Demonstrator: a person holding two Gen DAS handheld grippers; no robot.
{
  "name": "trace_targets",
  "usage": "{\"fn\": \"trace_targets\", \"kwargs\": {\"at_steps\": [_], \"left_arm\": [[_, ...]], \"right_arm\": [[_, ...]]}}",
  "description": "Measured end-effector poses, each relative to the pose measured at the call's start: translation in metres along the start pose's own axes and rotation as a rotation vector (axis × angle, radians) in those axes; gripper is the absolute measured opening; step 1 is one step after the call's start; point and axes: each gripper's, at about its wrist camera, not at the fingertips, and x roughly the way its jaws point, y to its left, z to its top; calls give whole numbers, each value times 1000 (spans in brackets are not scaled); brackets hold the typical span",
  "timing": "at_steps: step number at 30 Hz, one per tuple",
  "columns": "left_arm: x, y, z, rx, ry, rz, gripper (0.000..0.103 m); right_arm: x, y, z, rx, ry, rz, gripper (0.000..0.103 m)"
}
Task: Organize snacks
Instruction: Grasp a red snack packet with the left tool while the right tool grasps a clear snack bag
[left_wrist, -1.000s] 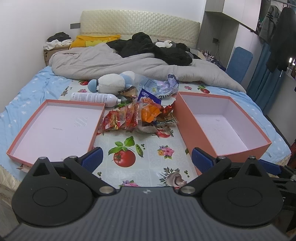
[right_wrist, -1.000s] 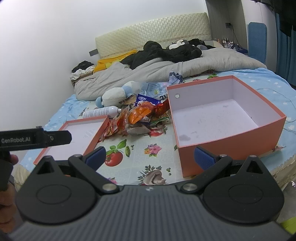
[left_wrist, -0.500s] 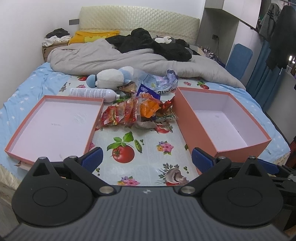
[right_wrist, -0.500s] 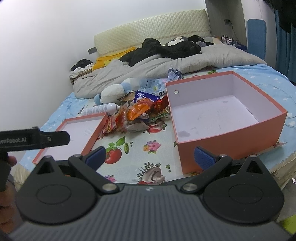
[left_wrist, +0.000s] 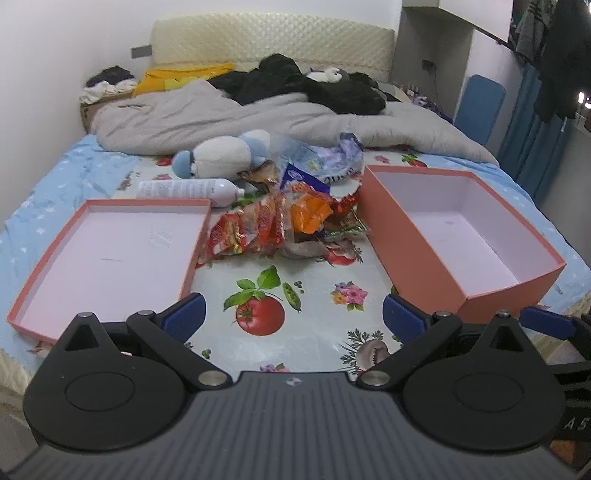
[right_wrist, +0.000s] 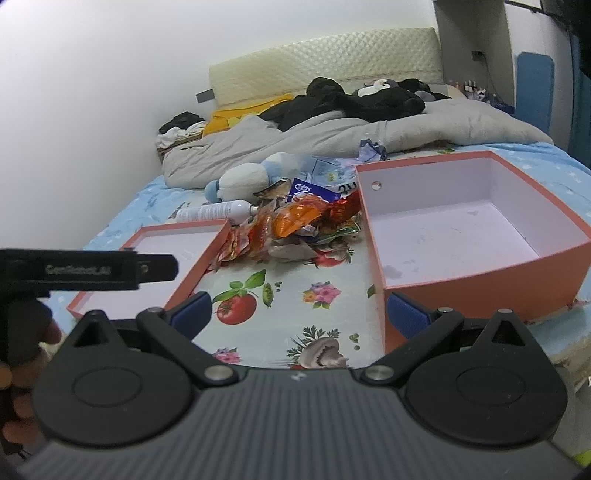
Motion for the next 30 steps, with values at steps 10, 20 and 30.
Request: {"fn": "trace_targets", "kwargs": {"at_steps": [10,20,30], "left_arm": [[39,21,12,-61,-9,-42,103],[99,65,29,-192,3,-65,102],[190,113,56,-257,55,-68,94]], "right_arm": [[28,18,1,-61,-3,44,83],[81,24,10,-115,5,63,76],[171,28,20,-198,29,47,76]]}}
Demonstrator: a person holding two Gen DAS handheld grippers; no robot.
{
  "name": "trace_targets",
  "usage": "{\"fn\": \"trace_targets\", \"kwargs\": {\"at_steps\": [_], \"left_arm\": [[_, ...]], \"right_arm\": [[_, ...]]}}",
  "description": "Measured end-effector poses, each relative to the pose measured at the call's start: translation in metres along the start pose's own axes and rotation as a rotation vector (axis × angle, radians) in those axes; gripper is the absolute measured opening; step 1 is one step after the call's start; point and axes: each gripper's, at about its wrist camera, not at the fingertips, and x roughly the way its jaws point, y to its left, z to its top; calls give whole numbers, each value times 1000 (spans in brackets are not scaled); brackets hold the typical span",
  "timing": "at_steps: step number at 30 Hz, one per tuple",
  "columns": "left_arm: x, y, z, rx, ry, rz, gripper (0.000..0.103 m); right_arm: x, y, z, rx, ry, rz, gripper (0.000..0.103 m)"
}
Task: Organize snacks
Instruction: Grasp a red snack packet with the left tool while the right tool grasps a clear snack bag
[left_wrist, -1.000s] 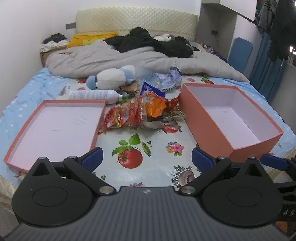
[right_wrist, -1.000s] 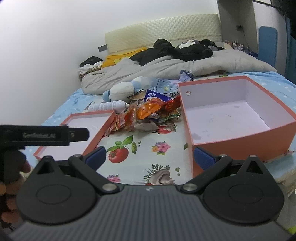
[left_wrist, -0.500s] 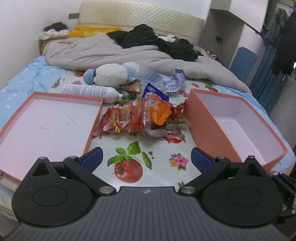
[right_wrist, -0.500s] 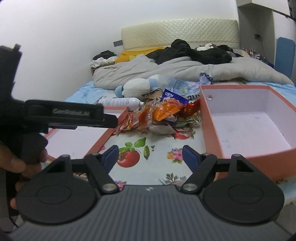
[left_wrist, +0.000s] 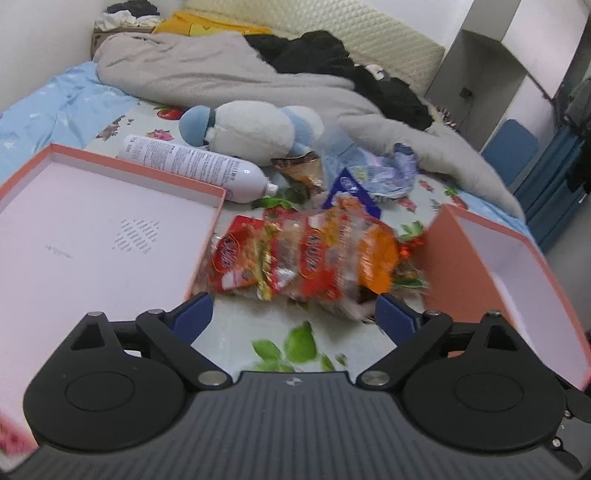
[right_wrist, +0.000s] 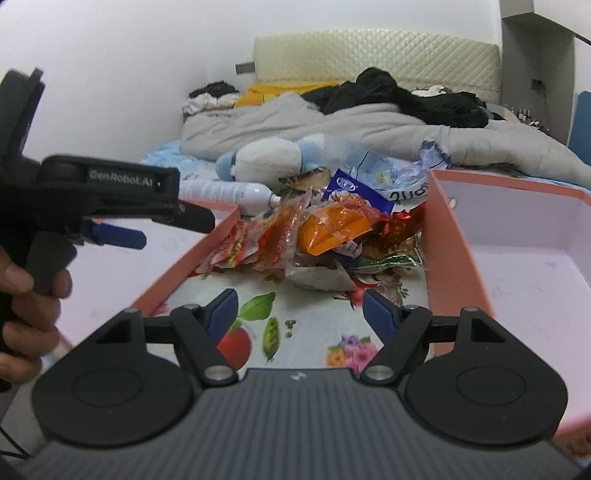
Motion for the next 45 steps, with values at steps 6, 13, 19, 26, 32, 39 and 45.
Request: {"fn": "trace_targets", "kwargs": {"at_steps": [6,13,19,26,32,39,45], "left_arm": [[66,16,28,17,91,34,81],[119,24,32,57,178,43,67],[137,19,32,148,197,34,67],[145,14,27,176,204,51,59],[140,9,23,188,180,68,9],[126,12,5,180,147,55,0],[102,11,-24,129,147,23,0]], "right_arm": [[65,-3,10,-37,97,-1,75],[116,10,16,-166,163,-51,74],[137,20,12,-278,194,-83,75],[146,22,7,-372,195,-103,58],[141,23,7,-389,201,-104,48],[124,18,-2,-381,194,-107,46],[93,16,-18,-360,197,-111,46]]}}
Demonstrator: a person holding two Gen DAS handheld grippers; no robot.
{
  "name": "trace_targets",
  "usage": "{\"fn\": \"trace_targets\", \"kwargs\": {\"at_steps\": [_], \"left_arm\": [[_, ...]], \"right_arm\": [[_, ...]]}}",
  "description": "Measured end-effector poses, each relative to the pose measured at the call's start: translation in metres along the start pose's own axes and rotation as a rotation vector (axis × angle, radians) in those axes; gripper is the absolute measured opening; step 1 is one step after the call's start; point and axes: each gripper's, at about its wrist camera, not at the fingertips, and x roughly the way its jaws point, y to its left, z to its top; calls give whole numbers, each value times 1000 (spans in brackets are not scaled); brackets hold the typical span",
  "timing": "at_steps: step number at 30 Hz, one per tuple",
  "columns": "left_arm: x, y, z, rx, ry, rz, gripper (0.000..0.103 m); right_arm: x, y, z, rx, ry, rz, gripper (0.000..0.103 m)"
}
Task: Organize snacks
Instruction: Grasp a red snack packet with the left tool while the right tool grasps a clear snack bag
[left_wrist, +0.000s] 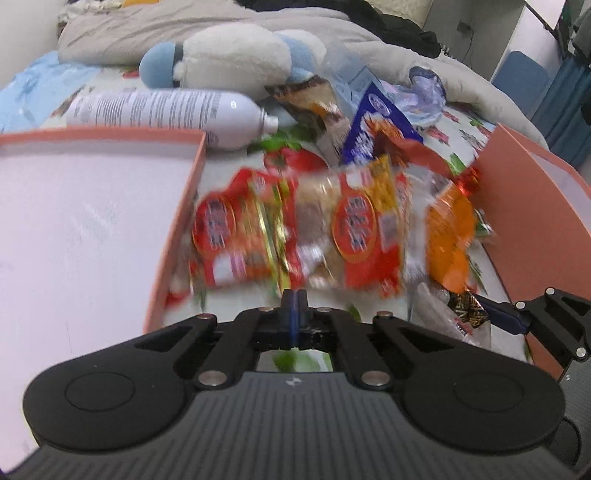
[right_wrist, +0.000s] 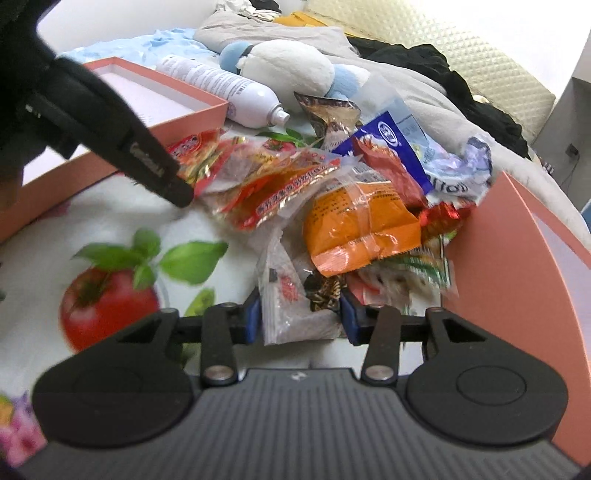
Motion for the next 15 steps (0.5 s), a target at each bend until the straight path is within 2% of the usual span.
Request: {"fn": "trace_targets", "kwargs": {"at_steps": [5,7,10,11,13,14,15], "left_arm": [[-24,-5,-14,-25,-46,-14,0],[-30,-6,-10,-28,-64,7,0],[-32,-10,7,27,-107,14,1],[-30,-11,14,40,-111,10,6],[-22,-12,28,51,-98,15,26],[-17,-13,35,50,-96,32,54],[-14,-14,40,57,-107,42,74]], "right_arm": [[-26,6,-21,12,19,-3,46],[-35,10,-29,3,19,-4,46],[-45,13,-36,-2,16,5,46],[-47,14,-37,-2,15,8,46],[-48,14,-39,2,12,9,46],[-49,13,-40,5,10,9,46],[-50,13,-40,12,9,10,46]]}}
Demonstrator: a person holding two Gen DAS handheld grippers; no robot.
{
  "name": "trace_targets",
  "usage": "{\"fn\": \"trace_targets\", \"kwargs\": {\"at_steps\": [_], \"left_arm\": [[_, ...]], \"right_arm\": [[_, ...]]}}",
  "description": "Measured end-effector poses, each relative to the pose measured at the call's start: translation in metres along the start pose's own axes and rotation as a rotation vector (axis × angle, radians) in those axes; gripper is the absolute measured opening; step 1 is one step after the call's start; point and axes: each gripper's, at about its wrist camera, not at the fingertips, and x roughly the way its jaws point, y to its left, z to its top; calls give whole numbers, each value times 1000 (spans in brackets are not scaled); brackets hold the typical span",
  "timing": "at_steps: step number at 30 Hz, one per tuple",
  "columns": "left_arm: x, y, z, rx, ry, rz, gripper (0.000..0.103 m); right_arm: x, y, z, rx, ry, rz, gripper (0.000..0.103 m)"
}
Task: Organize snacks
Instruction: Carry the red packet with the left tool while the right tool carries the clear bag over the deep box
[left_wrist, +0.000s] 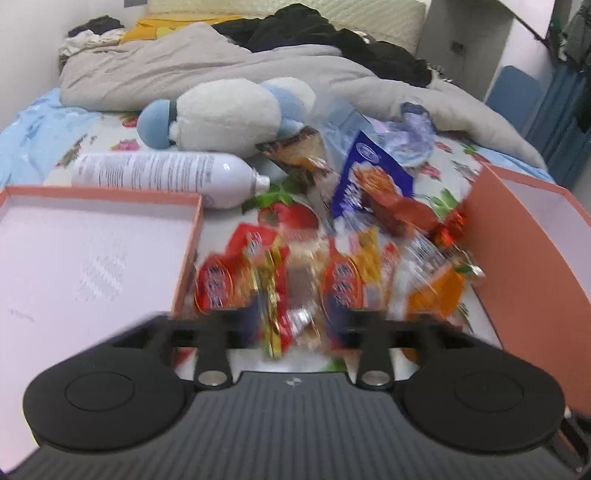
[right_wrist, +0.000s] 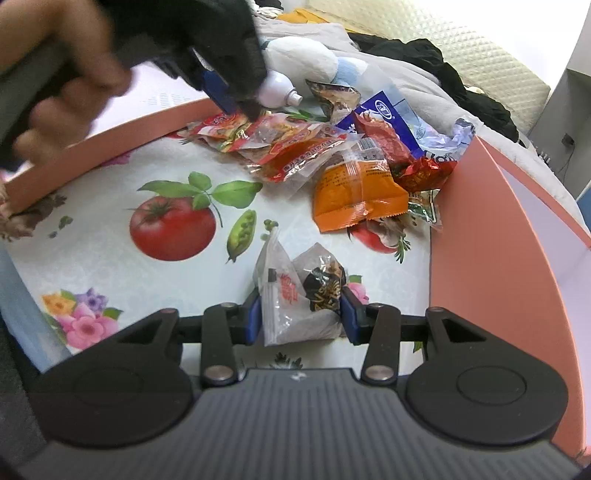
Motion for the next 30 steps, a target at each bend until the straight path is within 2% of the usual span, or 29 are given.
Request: {"fn": "trace_targets", "kwargs": {"at_steps": [2,5,7,14,17,19,21,25,26,30], "left_arm": [[7,-3,7,22,-11,23,79],[21,-10,16,67,4,58,82],[33,-13,19,91,16,107,83],[67,-7,16,41,86,162,80],[70,-2,14,8,108,161,69],[69,-5,11,28,104,171,63],[66,-11,10,46,102,167,42],[61,-24,7,81,112,189,30],[57,-25,6,81,110,196,16],[33,-24,2,70,88,195,15]], "right_arm": [[-1,-2,-1,17,-3,4,46],[-1,-3,-3,32,-7,7,46],[-1,-4,-4,40,-12,9,46],[-4,-9,-7,68,-17,25,46],[-5,-12,-8,84,-19,33,46],[-5,-15,-8,97,-22,39,46],[-5,-19,-8,112,-23,45,46],[-6,-28,-8,154,-18,60,46],[-7,-30,-7,165,-17,65,46],[-16,-38,-4,203,-30,78,46]]}}
